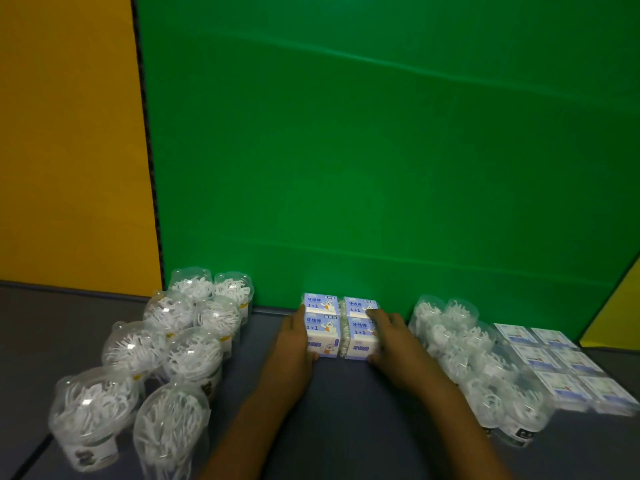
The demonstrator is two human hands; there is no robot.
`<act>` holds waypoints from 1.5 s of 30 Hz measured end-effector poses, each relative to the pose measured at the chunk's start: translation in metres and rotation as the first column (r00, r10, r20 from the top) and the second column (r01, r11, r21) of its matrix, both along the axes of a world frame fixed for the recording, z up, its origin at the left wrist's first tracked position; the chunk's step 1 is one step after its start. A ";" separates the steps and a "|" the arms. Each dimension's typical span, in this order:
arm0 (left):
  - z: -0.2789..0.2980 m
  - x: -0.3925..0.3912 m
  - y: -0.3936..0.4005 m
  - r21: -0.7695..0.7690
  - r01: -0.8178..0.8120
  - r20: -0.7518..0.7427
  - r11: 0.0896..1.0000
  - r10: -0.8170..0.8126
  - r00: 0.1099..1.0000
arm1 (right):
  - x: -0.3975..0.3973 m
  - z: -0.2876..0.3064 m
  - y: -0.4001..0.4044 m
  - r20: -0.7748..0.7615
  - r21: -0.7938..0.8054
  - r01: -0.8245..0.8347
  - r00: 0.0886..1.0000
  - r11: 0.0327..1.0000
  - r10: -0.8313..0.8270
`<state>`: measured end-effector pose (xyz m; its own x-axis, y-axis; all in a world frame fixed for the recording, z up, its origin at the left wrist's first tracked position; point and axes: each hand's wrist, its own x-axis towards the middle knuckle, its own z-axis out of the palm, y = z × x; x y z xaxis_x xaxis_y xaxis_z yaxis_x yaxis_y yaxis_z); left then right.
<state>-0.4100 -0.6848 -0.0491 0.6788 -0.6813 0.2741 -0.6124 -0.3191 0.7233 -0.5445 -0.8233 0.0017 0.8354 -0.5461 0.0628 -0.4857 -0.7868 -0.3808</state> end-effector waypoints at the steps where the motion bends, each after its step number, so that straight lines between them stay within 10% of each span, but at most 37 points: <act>1: 0.000 0.000 0.000 0.004 -0.003 -0.004 1.000 0.003 1.000 | 0.000 0.000 0.001 -0.001 -0.002 0.000 1.000 1.000 0.000; 9: 0.003 -0.009 0.009 -0.031 -0.006 0.011 1.000 0.006 1.000 | -0.010 -0.002 0.010 -0.003 -0.058 0.011 1.000 0.998 -0.011; 18: 0.042 -0.054 0.047 0.175 -0.048 0.349 0.983 -0.017 0.937 | -0.044 0.016 0.034 0.053 -0.345 0.021 0.999 0.938 -0.002; 45: 0.061 -0.062 0.308 -0.008 -0.388 0.359 0.922 0.364 0.859 | -0.034 0.028 0.229 0.171 -0.221 -0.314 0.920 0.923 0.353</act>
<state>-0.4722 -0.3766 0.0122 0.7557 -0.4172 0.5047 -0.6440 -0.6132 0.4574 -0.5786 -0.5942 0.0301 0.9247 -0.1996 0.3241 -0.1099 -0.9552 -0.2748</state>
